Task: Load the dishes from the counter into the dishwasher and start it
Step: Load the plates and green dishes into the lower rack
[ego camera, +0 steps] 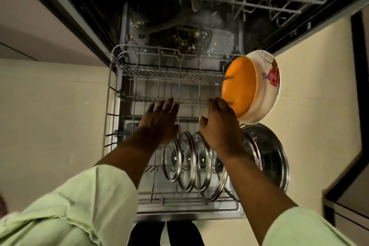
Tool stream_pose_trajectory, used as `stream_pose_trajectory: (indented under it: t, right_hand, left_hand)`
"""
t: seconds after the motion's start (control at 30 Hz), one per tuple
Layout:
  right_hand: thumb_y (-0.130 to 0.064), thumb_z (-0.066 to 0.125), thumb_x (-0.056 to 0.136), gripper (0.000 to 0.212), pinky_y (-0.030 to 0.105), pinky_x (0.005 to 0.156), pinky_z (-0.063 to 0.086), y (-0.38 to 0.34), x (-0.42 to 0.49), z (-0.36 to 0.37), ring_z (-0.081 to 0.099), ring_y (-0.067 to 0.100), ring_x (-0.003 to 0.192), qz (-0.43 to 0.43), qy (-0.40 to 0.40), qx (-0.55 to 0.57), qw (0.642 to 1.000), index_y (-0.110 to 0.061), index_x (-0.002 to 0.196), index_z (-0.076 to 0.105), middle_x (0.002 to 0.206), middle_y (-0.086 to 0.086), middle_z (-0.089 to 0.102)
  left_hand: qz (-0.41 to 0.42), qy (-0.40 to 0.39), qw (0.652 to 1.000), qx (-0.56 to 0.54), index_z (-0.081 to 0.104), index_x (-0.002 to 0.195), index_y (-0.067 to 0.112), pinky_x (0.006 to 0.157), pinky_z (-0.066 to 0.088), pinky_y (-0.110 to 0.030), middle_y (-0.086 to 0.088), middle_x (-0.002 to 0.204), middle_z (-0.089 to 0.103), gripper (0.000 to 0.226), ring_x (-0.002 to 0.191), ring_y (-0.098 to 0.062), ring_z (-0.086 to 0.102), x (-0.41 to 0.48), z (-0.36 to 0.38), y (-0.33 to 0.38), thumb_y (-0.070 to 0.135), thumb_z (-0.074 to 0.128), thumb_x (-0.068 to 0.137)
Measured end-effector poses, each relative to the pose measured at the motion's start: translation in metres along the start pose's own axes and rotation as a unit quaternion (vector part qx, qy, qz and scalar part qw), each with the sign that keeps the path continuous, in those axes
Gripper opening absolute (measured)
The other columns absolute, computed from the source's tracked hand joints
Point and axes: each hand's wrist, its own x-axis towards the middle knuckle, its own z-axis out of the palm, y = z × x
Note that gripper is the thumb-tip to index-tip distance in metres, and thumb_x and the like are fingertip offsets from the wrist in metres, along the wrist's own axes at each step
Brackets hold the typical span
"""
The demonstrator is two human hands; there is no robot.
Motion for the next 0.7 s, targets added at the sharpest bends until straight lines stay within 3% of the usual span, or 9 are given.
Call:
stream_pose_trajectory:
  t: [0.17, 0.3, 0.53, 0.7]
  right_hand:
    - [-0.03, 0.055, 0.096, 0.054, 0.042, 0.113, 0.031, -0.048, -0.034, -0.033, 0.03, 0.033, 0.14, -0.024, -0.068, 0.007, 0.997, -0.011, 0.144, 0.039, 0.153, 0.011, 0.03]
    - [-0.033, 0.06, 0.093, 0.057, 0.042, 0.109, 0.036, -0.099, -0.067, -0.081, 0.036, 0.034, 0.137, -0.059, -0.029, 0.005, 0.998, -0.009, 0.143, 0.044, 0.151, 0.013, 0.035]
    - [-0.039, 0.046, 0.101, 0.066, 0.04, 0.121, 0.016, -0.172, -0.133, -0.169, 0.011, 0.026, 0.15, -0.089, -0.05, 0.045, 0.994, -0.014, 0.155, 0.018, 0.164, 0.007, 0.011]
    - [-0.04, 0.044, 0.101, 0.069, 0.039, 0.122, 0.005, -0.214, -0.186, -0.221, 0.001, 0.024, 0.152, -0.158, -0.025, 0.043, 0.986, -0.013, 0.156, 0.012, 0.164, 0.007, 0.008]
  left_hand:
    - [-0.033, -0.013, 0.999, -0.03, -0.006, 0.158, 0.023, 0.124, 0.0, -0.045, -0.003, 0.164, -0.016, 0.069, 0.152, -0.024, -0.01, -0.077, -0.011, -0.016, 0.046, 0.03, 0.104]
    - [-0.058, 0.022, 0.997, -0.056, -0.005, 0.158, 0.02, 0.123, -0.003, -0.044, -0.004, 0.165, -0.015, 0.068, 0.152, -0.024, -0.009, -0.144, -0.043, -0.025, 0.044, 0.029, 0.104]
    - [-0.108, 0.097, 0.989, -0.034, -0.007, 0.158, 0.017, 0.123, -0.002, -0.046, -0.005, 0.166, -0.012, 0.074, 0.153, -0.027, -0.008, -0.267, -0.116, -0.043, 0.044, 0.035, 0.103]
    - [-0.152, 0.165, 0.973, -0.058, -0.003, 0.159, 0.016, 0.124, -0.001, -0.046, -0.006, 0.166, -0.009, 0.072, 0.153, -0.028, -0.007, -0.36, -0.158, -0.044, 0.044, 0.033, 0.103]
